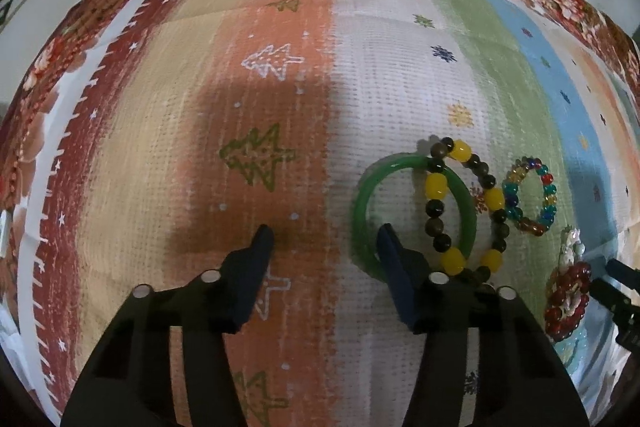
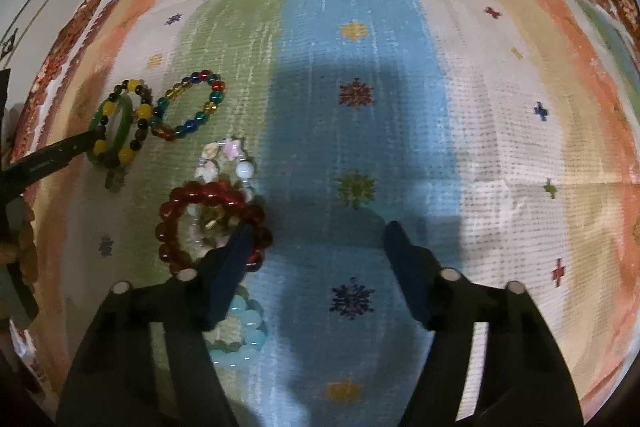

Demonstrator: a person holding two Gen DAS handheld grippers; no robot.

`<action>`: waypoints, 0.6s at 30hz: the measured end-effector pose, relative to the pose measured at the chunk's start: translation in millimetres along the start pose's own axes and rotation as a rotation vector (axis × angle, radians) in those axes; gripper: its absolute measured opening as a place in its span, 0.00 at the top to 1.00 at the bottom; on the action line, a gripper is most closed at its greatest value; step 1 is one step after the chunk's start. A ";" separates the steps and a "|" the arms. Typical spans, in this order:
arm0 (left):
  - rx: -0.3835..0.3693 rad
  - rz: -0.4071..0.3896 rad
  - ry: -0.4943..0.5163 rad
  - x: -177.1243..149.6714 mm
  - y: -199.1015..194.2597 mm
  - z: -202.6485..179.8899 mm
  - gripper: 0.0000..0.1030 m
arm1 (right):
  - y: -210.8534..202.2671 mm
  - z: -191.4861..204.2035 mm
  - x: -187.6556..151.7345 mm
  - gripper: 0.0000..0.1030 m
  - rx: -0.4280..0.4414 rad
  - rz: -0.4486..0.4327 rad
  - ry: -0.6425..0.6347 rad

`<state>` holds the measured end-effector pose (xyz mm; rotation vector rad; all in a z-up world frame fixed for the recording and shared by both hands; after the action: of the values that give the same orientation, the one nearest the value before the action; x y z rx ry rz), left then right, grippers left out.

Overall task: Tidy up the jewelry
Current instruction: 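Close left tool on the green bangle while right tool closes on the red bead bracelet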

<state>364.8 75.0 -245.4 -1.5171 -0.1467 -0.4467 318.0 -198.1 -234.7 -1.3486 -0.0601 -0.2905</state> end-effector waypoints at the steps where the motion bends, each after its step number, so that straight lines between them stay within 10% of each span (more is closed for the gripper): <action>1: 0.000 -0.002 0.008 0.5 -0.2 -2.1 0.58 | 0.6 0.8 0.0 0.38 -0.001 -0.001 -0.003; 8: -0.004 -0.013 0.046 0.6 0.3 -9.8 0.71 | 3.0 10.3 -2.9 0.53 0.027 0.009 -0.021; 10: -0.007 -0.011 0.052 0.3 0.4 -11.4 0.89 | 3.6 14.5 -4.8 0.60 0.032 0.014 -0.031; 18: -0.010 -0.022 0.049 -0.7 -1.2 -11.5 0.92 | 7.3 27.6 -11.9 0.85 0.061 0.032 -0.057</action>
<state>361.6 63.9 -245.3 -1.5142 -0.1230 -0.5030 311.7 -168.0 -238.0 -1.2959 -0.0944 -0.2222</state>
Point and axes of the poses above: each gripper's, at about its wrist camera, not at the fingertips, and y roughly the way its jaws point, z to its left, x to its top, the point moved 10 cm from there along y, roughly the way its jaws point, and after that the axes turned 14 degrees about y, right-handed, at the moved point
